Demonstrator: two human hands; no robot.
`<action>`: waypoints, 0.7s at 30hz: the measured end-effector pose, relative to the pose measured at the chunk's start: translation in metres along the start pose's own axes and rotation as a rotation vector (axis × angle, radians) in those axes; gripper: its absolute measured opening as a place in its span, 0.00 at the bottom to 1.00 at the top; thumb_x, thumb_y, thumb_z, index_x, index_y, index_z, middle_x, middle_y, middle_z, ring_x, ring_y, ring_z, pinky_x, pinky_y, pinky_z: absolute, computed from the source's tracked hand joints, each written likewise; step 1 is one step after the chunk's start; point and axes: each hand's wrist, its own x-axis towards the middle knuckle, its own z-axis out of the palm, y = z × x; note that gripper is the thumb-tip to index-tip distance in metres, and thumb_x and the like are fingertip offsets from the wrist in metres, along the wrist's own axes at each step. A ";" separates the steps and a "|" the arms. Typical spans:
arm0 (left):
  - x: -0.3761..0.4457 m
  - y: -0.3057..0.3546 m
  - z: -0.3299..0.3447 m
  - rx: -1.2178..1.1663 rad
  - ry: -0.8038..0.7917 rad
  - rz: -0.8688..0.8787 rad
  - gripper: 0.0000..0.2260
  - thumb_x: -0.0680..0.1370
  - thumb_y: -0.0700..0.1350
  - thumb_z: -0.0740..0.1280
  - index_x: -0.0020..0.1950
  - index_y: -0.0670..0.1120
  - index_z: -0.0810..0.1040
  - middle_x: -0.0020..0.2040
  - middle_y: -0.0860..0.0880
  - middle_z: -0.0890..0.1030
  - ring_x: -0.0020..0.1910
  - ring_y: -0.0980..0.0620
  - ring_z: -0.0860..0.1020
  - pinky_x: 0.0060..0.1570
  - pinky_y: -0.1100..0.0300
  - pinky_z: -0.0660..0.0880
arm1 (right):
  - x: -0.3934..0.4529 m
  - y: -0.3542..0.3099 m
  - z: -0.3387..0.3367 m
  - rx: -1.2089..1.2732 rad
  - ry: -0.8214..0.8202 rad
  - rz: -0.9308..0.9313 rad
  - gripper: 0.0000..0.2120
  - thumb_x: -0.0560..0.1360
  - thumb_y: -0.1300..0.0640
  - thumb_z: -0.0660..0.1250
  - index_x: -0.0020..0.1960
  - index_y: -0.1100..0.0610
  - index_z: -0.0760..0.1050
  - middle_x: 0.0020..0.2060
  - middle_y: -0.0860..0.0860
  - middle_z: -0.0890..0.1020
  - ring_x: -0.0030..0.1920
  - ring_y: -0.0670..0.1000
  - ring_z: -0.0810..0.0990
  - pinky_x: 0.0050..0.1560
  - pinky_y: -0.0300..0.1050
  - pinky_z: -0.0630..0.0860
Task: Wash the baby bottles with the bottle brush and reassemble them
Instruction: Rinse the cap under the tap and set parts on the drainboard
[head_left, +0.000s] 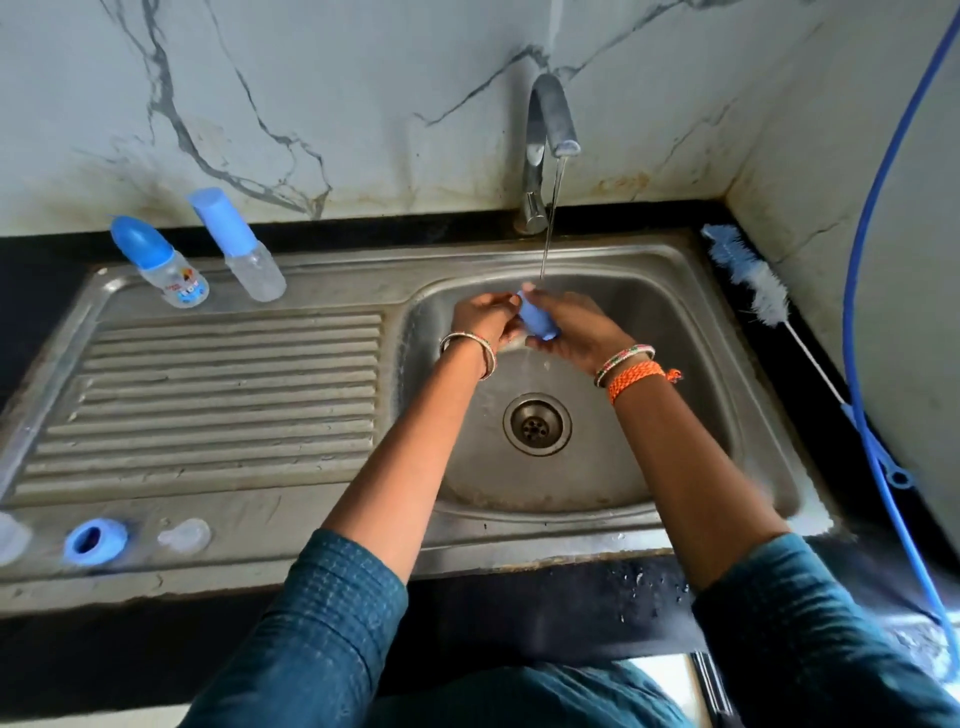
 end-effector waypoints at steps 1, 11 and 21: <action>-0.005 0.003 -0.006 0.004 -0.024 0.012 0.10 0.78 0.35 0.63 0.40 0.46 0.76 0.26 0.53 0.80 0.27 0.58 0.78 0.27 0.68 0.76 | -0.005 0.002 0.006 -0.017 0.010 -0.033 0.16 0.76 0.53 0.69 0.58 0.61 0.73 0.51 0.56 0.79 0.45 0.50 0.79 0.37 0.40 0.80; -0.068 0.001 -0.133 0.438 -0.240 0.014 0.11 0.80 0.37 0.59 0.48 0.51 0.76 0.43 0.53 0.78 0.40 0.57 0.75 0.41 0.62 0.72 | -0.054 0.090 0.065 0.052 0.218 0.253 0.17 0.71 0.43 0.71 0.46 0.56 0.74 0.41 0.54 0.77 0.34 0.51 0.75 0.32 0.43 0.73; -0.119 0.015 -0.293 0.433 -0.274 0.035 0.12 0.79 0.32 0.59 0.49 0.46 0.78 0.41 0.52 0.84 0.39 0.57 0.81 0.46 0.62 0.79 | -0.131 0.092 0.216 -0.504 -0.229 -0.080 0.20 0.76 0.46 0.67 0.49 0.65 0.80 0.36 0.52 0.76 0.37 0.47 0.72 0.37 0.39 0.70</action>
